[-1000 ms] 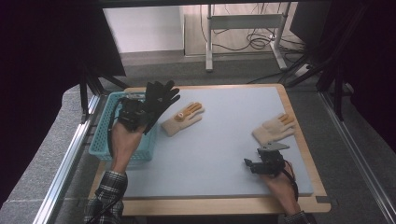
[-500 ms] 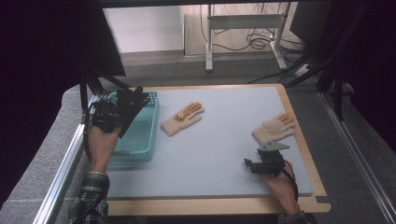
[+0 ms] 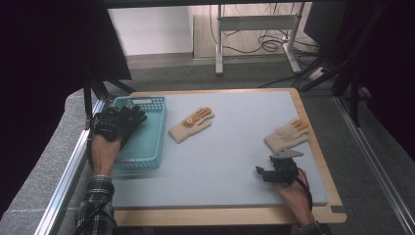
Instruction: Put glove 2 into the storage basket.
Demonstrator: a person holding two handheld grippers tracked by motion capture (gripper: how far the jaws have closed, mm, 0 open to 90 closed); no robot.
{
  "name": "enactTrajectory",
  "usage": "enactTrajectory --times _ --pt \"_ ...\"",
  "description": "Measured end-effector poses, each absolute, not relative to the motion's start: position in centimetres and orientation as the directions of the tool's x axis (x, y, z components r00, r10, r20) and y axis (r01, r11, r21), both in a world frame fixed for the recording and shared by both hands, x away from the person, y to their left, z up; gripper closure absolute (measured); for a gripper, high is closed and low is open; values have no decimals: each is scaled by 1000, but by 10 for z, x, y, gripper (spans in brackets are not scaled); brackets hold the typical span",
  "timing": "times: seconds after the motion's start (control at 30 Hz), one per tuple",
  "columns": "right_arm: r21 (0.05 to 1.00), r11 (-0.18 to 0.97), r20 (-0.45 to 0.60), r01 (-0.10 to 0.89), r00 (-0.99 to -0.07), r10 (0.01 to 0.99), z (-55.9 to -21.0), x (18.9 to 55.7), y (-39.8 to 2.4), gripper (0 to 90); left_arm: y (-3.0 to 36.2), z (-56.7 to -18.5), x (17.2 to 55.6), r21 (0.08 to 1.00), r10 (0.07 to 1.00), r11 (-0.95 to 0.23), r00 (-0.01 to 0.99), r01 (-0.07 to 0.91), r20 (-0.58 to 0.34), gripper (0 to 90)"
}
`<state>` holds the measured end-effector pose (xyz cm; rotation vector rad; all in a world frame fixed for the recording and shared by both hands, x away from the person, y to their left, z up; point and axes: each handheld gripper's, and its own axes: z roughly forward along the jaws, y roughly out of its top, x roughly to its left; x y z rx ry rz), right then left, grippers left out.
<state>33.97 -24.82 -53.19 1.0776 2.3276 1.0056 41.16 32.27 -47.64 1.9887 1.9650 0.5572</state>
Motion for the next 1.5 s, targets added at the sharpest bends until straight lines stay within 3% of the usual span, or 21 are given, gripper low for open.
enactTrajectory --times 0.23,0.37,0.5,0.73,1.07,1.5 --pt "741 449 -43 499 -631 774 -532 340 -248 268 324 -489 420 431 993 -32 -21 902 117 623" --pt "742 449 -44 499 -632 774 -532 340 -248 268 319 -492 424 414 983 -85 7 906 185 482" --pt "741 449 -44 499 -631 774 -532 340 -248 268 316 -492 426 391 979 -126 51 912 197 256" --pt "741 449 -44 499 -632 774 -532 340 -248 268 315 -485 423 370 984 -150 103 917 143 69" --pt "741 449 -45 498 -632 774 -532 340 -248 267 327 -469 408 493 989 -96 138 865 -50 29" --pt "741 450 -46 498 -631 774 -532 340 -248 267 307 -461 388 617 962 -151 258 772 -88 26"
